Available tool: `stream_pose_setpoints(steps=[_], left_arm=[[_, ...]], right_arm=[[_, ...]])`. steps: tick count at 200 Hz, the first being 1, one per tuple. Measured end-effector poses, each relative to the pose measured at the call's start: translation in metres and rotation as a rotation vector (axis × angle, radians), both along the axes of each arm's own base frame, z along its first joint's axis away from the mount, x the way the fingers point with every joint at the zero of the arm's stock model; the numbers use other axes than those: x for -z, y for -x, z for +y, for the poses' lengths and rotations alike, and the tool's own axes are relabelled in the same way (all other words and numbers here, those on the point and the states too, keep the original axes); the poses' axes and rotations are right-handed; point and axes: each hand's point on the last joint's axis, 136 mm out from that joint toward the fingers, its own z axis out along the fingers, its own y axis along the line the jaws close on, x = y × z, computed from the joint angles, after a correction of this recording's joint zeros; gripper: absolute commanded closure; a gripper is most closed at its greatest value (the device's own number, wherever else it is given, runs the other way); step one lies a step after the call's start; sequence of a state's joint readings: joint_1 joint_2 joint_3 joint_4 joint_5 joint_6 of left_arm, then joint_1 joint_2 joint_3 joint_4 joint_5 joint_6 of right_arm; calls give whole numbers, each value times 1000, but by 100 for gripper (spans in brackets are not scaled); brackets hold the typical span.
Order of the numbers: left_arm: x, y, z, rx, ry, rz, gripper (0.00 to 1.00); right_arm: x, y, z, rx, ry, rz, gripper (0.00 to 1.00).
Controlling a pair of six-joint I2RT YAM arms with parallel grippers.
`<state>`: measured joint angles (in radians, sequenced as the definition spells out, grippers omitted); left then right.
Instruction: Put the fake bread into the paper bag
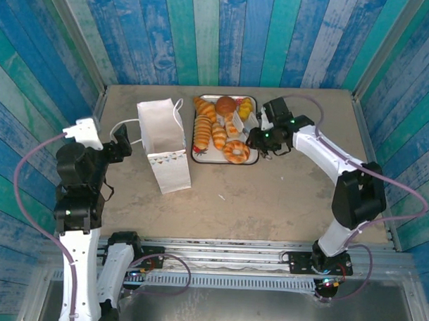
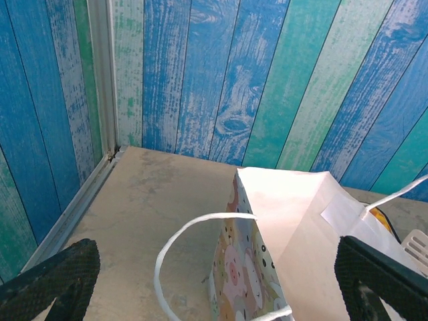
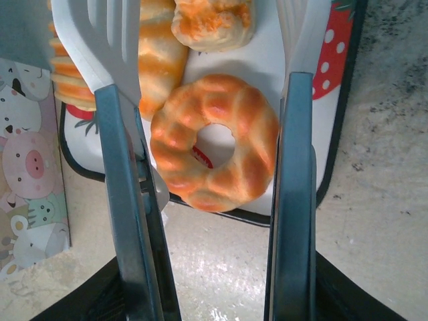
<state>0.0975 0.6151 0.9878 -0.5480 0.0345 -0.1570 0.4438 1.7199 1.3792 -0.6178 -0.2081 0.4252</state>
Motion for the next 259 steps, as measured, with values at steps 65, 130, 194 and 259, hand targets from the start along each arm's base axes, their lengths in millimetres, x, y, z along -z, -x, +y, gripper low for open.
stream_pose_setpoints(steps=[65,130,194,259], left_arm=[[0,-3,2,-6,-5,1,6],[1,-4,3,-14,-6,6,6],[2,-5,3,-14,-6,11,6],[5,-8,3,-15,-5,21,6]], right_arm=[[21,-16,12,-7,-18,24,44],[36,-21,17,-18,-29,62,43],[48,-20,18,-27,-18,89,44],[54,-15,17,-44,-5,108,61]])
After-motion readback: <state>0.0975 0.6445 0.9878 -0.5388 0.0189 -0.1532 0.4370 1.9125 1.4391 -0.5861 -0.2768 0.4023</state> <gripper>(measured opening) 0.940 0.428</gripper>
